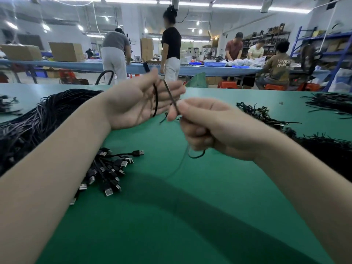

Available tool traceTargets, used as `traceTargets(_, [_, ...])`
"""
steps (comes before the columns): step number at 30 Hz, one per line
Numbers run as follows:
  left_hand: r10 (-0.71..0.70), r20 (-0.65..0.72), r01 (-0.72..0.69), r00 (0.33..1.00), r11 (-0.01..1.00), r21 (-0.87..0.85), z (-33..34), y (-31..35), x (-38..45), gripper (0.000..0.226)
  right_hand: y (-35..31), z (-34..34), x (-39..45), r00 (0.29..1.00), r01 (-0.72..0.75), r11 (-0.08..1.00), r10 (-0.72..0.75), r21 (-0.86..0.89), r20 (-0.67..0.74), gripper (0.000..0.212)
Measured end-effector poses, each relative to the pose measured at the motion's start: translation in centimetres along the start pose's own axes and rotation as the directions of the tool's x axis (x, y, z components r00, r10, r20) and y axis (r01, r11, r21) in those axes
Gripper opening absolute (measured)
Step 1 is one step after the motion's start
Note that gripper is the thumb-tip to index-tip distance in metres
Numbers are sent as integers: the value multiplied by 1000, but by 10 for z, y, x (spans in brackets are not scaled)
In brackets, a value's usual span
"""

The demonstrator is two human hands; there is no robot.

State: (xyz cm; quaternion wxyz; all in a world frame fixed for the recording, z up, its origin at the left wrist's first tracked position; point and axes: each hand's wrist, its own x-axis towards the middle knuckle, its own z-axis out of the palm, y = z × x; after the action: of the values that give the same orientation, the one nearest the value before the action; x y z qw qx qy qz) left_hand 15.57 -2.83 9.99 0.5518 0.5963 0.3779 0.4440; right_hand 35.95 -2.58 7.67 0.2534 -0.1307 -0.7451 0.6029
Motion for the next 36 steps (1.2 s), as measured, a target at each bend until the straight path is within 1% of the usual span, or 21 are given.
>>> traceTargets(3, [186, -17, -186, 982, 957, -221, 12, 16, -2, 56, 29, 4, 5, 989, -132, 987, 138, -93, 58, 31])
traceTargets(5, [268, 105, -220, 958, 917, -333, 10, 26, -8, 49, 44, -4, 2, 965, -262, 928, 256, -266, -57, 37])
traceTargets(6, [260, 189, -197, 947, 934, -297, 8, 29, -12, 45, 46, -10, 0, 945, -322, 880, 279, -349, -170, 40])
traceTargets(7, [205, 272, -156, 940, 969, -192, 6, 30, -16, 42, 46, -16, -2, 920, -367, 839, 261, -403, -294, 43])
traceTargets(9, [-88, 393, 14, 915, 982, 187, 6, 23, -15, 46, 37, -29, -4, 860, -369, 844, 151, -389, -488, 45])
traceTargets(11, [-378, 291, 189, 879, 836, 516, 13, 8, -9, 56, 21, -36, -2, 823, -273, 905, 44, -326, -567, 43])
traceTargets(12, [-403, 202, 247, 893, 813, 528, 18, 0, -3, 56, 13, -36, -1, 832, -221, 923, 10, -314, -554, 40])
traceTargets(14, [-259, 8, 246, 966, 924, 291, 27, -9, 7, 50, 4, -28, 1, 909, -109, 955, -16, -275, -416, 34])
traceTargets(16, [-65, -144, 68, 987, 998, 17, 29, -9, 12, 49, 9, -15, 3, 971, -66, 976, 15, -208, -240, 29])
traceTargets(18, [94, -195, -128, 976, 977, -169, 27, -1, 11, 50, 26, -6, 6, 985, -142, 977, 124, -159, -121, 29])
traceTargets(20, [186, -165, -227, 969, 930, -290, 23, 10, 3, 50, 44, -5, 6, 969, -246, 963, 241, -108, -64, 31])
traceTargets(23, [182, 70, -155, 981, 944, -291, 18, 19, -9, 48, 56, -20, 2, 922, -381, 889, 347, -254, -170, 38])
traceTargets(25, [91, 269, -52, 959, 988, -147, 14, 16, -11, 43, 52, -31, -1, 878, -452, 761, 286, -465, -384, 43])
traceTargets(26, [-20, 318, 13, 948, 1000, 24, 15, 10, -9, 43, 48, -37, -1, 851, -465, 725, 206, -508, -484, 44])
traceTargets(28, [-298, 250, 162, 921, 878, 451, 20, -5, -1, 49, 35, -44, -1, 796, -429, 740, 39, -518, -604, 44])
traceTargets(29, [-373, 164, 215, 913, 784, 583, 25, -13, 3, 53, 26, -44, 0, 793, -387, 763, -12, -518, -609, 42])
traceTargets(30, [-375, 89, 243, 923, 744, 622, 29, -19, 6, 53, 19, -41, 2, 812, -329, 800, -32, -502, -582, 40])
traceTargets(31, [-323, 30, 252, 946, 789, 560, 32, -23, 10, 49, 13, -36, 4, 843, -265, 847, -28, -461, -537, 38])
traceTargets(33, [-179, -72, 190, 981, 960, 207, 34, -23, 13, 48, 7, -21, 7, 902, -167, 923, 1, -347, -432, 34])
traceTargets(34, [-105, -106, 108, 989, 994, 25, 33, -21, 13, 47, 8, -13, 8, 922, -140, 938, 7, -317, -388, 33])
traceTargets(36, [27, -147, -55, 989, 980, -191, 31, -15, 14, 47, 16, -1, 10, 944, -135, 942, 29, -307, -327, 31])
